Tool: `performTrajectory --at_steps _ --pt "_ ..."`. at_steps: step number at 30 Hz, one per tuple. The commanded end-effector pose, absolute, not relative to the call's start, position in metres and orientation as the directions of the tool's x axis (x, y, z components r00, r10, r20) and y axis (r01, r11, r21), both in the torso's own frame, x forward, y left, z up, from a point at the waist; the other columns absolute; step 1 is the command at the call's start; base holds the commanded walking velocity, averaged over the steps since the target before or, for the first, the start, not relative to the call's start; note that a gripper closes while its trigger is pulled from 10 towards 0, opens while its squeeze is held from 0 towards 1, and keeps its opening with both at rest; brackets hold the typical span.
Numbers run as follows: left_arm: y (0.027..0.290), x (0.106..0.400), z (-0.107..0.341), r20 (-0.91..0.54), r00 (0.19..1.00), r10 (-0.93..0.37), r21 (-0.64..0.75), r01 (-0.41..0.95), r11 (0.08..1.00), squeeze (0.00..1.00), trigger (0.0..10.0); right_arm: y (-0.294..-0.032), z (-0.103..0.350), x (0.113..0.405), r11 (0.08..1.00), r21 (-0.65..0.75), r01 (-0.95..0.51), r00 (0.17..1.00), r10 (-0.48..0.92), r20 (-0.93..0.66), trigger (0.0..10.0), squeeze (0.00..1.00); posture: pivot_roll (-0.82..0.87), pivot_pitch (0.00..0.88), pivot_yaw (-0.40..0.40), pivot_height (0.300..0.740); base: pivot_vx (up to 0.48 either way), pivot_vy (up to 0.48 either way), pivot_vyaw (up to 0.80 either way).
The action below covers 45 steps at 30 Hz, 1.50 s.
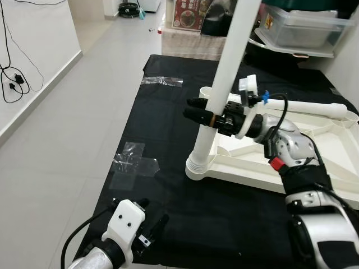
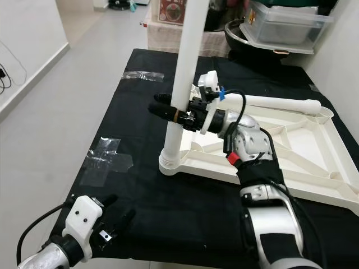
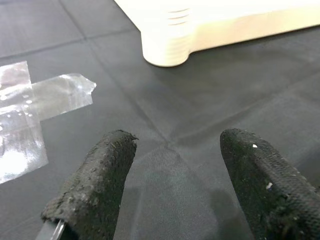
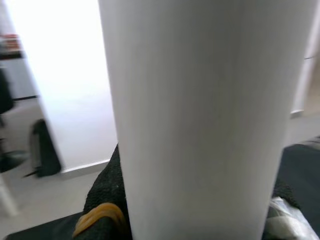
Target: Building children table
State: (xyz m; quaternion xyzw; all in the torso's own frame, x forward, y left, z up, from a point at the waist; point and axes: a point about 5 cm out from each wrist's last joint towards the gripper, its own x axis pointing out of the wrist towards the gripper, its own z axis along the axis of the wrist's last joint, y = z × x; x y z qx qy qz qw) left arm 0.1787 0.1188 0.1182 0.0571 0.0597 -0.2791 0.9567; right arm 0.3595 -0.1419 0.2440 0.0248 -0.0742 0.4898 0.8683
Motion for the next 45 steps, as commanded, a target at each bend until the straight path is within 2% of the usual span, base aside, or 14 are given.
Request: performTrajectory --at_steps 1,2,5,6,14,17,18,19,20,21,28,29,30,45 --pt "0.117 0.177 0.116 -0.164 0.826 -0.54 0.059 0.554 0.83 0.0 10.0 -0.147 0.23 0.361 0.612 -0.007 -0.791 0.607 0.786 0.121 0.0 0.0 0.13 0.093 -0.089 0.74 0.0 0.0 0.0" --pt "0.117 0.178 0.115 -0.166 0.819 -0.549 0.058 0.564 0.824 0.0 10.0 -0.157 0.223 0.359 0.79 -0.008 -0.613 0.785 0.61 0.11 0.0 0.0 0.12 0.094 -0.079 0.74 0.0 0.0 0.0" --pt "0.117 0.179 0.114 -0.166 0.817 -0.552 0.058 0.566 0.822 0.0 10.0 -0.167 0.213 0.355 0.927 -0.001 -0.376 0.924 0.374 0.079 0.0 0.0 0.12 0.087 -0.08 0.74 0.0 0.0 0.0" --pt "0.118 0.179 0.114 -0.163 0.822 -0.546 0.057 0.56 0.826 0.0 10.0 -0.179 0.203 0.348 0.997 -0.023 -0.078 0.996 0.079 0.034 0.0 0.0 0.11 0.079 -0.075 0.74 0.0 0.0 0.0" --pt "0.118 0.179 0.114 -0.163 0.822 -0.546 0.057 0.56 0.826 0.0 10.0 -0.179 0.203 0.348 0.997 -0.023 -0.078 0.996 0.079 0.034 0.0 0.0 0.11 0.079 -0.075 0.74 0.0 0.0 0.0" --pt "0.118 0.18 0.113 -0.163 0.829 -0.536 0.067 0.551 0.832 0.0 10.0 -0.165 0.188 0.331 0.98 -0.014 0.199 0.98 -0.199 -0.014 0.0 0.0 0.15 0.05 -0.095 0.74 0.0 0.0 0.0" --pt "0.119 0.18 0.112 -0.165 0.831 -0.531 0.072 0.547 0.834 0.0 10.0 -0.146 0.183 0.323 0.965 0.021 0.263 0.964 -0.262 -0.037 6.2 0.0 0.15 0.048 -0.091 0.74 0.0 0.0 0.0" --pt "0.119 0.18 0.112 -0.165 0.831 -0.531 0.072 0.547 0.834 0.0 10.0 -0.146 0.183 0.323 0.965 0.021 0.263 0.964 -0.262 -0.037 6.2 0.0 0.15 0.048 -0.091 0.74 0.0 0.0 0.0" --pt "0.119 0.181 0.111 -0.166 0.832 -0.529 0.07 0.545 0.836 0.0 10.0 -0.132 0.184 0.319 0.96 0.047 0.277 0.961 -0.276 -0.036 10.0 0.0 0.14 0.049 -0.091 0.74 0.0 0.0 0.0" --pt "0.119 0.181 0.111 -0.168 0.832 -0.528 0.068 0.545 0.836 0.0 10.0 -0.122 0.187 0.32 0.967 0.079 0.244 0.97 -0.245 -0.004 10.0 1.0 0.13 0.059 -0.089 0.74 0.0 0.0 0.0" --pt "0.119 0.182 0.11 -0.168 0.83 -0.532 0.062 0.548 0.834 0.0 10.0 -0.124 0.199 0.324 0.971 0.068 0.23 0.969 -0.235 0.076 10.0 1.0 0.13 0.056 -0.088 0.74 0.0 0.0 0.0" --pt "0.119 0.182 0.11 -0.168 0.829 -0.533 0.062 0.549 0.834 0.0 10.0 -0.129 0.202 0.325 0.972 0.074 0.222 0.968 -0.229 0.101 10.0 0.26 0.12 0.06 -0.088 0.74 0.0 0.0 0.0" --pt "0.118 0.182 0.11 -0.168 0.828 -0.535 0.06 0.55 0.833 0.0 10.0 -0.133 0.206 0.327 0.975 0.068 0.212 0.966 -0.22 0.134 10.0 0.0 0.12 0.056 -0.092 0.74 0.0 0.0 0.0" --pt "0.116 0.184 0.11 -0.162 0.825 -0.542 0.056 0.556 0.829 0.0 10.0 -0.167 0.232 0.358 0.857 -0.02 -0.515 0.839 0.509 0.193 10.0 0.0 0.13 0.062 -0.098 0.74 0.0 0.0 0.0"
